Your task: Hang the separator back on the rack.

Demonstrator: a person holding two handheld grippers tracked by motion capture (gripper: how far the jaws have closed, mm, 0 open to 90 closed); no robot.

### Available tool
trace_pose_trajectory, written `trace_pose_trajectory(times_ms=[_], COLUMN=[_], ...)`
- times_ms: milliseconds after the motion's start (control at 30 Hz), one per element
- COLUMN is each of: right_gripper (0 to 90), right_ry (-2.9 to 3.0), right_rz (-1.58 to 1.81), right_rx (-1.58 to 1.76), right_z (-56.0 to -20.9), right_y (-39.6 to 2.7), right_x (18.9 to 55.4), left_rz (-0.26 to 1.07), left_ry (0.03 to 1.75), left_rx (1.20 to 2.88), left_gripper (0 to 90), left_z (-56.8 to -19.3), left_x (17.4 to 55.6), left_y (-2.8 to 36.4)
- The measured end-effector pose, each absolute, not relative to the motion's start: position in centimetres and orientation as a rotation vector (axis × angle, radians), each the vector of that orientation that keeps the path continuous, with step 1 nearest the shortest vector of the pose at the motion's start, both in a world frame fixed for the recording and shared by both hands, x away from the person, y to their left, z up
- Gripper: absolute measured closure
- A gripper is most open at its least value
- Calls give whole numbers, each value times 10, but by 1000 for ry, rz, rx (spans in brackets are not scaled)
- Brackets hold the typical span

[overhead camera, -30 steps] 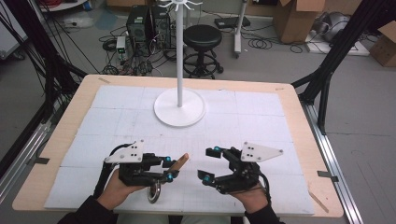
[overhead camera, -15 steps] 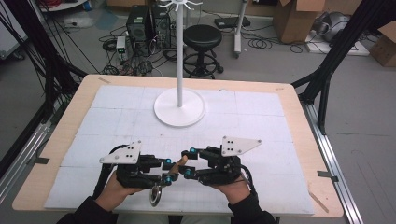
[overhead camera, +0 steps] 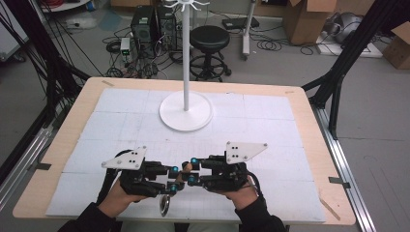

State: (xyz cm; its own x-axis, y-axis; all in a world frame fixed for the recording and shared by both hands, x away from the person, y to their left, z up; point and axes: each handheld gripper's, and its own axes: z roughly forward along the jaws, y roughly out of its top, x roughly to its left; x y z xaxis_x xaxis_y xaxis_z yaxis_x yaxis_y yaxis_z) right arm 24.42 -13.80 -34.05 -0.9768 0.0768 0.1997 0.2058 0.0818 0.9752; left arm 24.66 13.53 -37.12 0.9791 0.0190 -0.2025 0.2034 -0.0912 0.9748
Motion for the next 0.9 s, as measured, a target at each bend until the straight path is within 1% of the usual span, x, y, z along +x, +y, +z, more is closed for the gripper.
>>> trace_pose_trajectory(times_ms=[300, 367, 433, 467, 600, 733, 900], right_gripper=[700, 700, 701, 701, 702, 701, 701], right_ry=[-2277, -2288, -2305, -2309, -2367, -2373, -2392], right_rz=[-2005, -1997, -2007, -2007, -2008, -2052, -2076], right_rx=[-323, -332, -351, -364, -436, -560, -710], right_z=[-327, -323, -319, -316, -307, -300, -294], right_y=[-127, -125, -123, -123, -121, -123, -122], right_x=[245, 245, 245, 245, 244, 245, 246], left_rz=[-168, -153, -150, -153, -108, -25, 66], left_ry=[172, 180, 208, 215, 249, 288, 323], left_rx=[1614, 1610, 1624, 1627, 1647, 1651, 1650], left_gripper=[670, 655, 520, 477, 397, 330, 323], left_z=[-370, -369, -371, -371, -373, -372, -371], left_x=[249, 249, 248, 248, 246, 245, 244], left_y=[141, 141, 138, 137, 134, 135, 137])
